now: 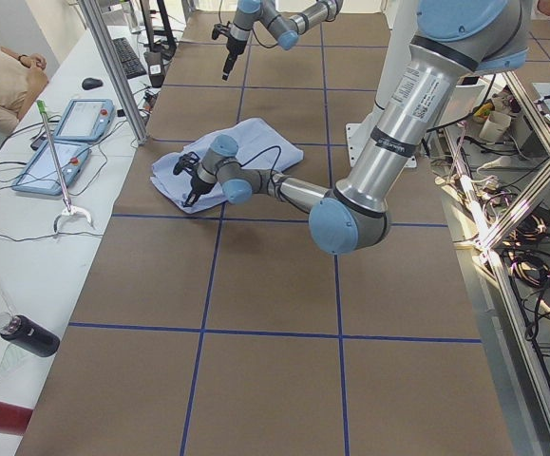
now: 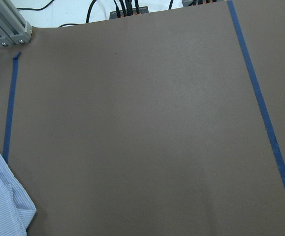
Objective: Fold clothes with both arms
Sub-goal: 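Drag the shirt with the left gripper away from the robot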
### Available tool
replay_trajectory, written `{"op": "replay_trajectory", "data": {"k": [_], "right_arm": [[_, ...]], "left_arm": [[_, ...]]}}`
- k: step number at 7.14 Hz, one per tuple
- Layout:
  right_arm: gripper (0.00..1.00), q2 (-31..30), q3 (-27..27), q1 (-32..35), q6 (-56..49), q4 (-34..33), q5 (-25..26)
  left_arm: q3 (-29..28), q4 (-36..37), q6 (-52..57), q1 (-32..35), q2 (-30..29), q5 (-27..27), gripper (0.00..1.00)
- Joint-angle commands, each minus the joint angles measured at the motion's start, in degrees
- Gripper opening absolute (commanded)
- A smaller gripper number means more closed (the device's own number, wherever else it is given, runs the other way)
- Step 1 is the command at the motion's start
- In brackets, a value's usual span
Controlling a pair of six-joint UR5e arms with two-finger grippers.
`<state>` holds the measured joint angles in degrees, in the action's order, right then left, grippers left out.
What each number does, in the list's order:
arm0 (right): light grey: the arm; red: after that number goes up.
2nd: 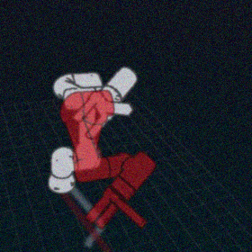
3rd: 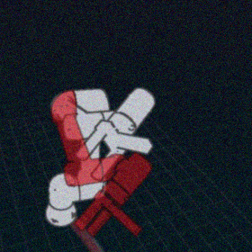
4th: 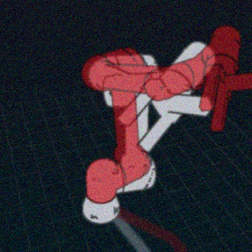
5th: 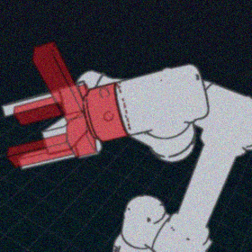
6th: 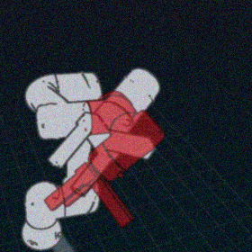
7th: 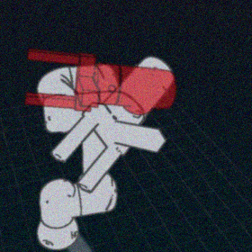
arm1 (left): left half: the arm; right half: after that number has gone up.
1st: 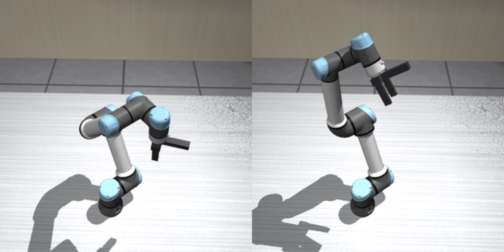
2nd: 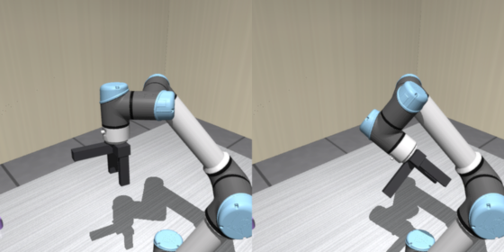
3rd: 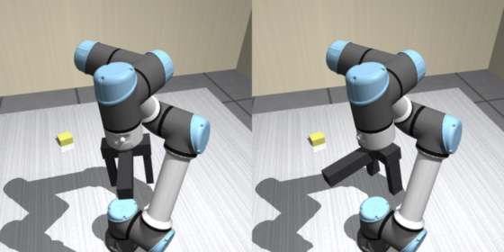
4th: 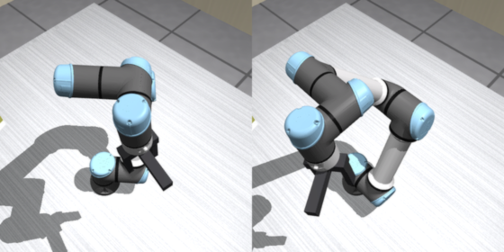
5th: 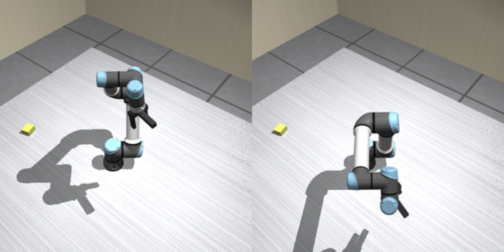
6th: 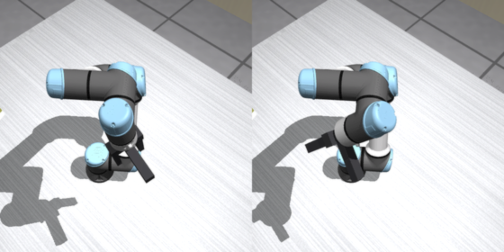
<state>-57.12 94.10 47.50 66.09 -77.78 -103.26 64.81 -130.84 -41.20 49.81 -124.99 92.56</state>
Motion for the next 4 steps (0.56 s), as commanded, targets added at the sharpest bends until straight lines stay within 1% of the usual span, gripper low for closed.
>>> {"op": "replay_trajectory", "data": {"k": [1, 2, 3, 4], "right_arm": [[1.0, -0.01, 0.39, -0.92, 0.27, 0.0, 0.87], [1.0, 0.0, 0.56, -1.09, 0.27, 0.0, 0.87], [1.0, 0.08, 0.47, -1.36, 0.62, 0.0, 0.96], [1.0, 0.34, 0.39, -1.88, 1.75, 0.0, 0.96]], "left_arm": [[-17.72, -3.71, -0.19, 1.52, -15.57, -1.07, 0.0], [-23.18, -7.46, -0.28, 1.44, -18.42, -0.98, 0.0], [-23.76, -9.07, 0.07, 1.7, -18.1, -1.07, 0.0], [-23.5, -9.26, 1.46, 2.22, -18.01, -0.9, 0.99]]}}
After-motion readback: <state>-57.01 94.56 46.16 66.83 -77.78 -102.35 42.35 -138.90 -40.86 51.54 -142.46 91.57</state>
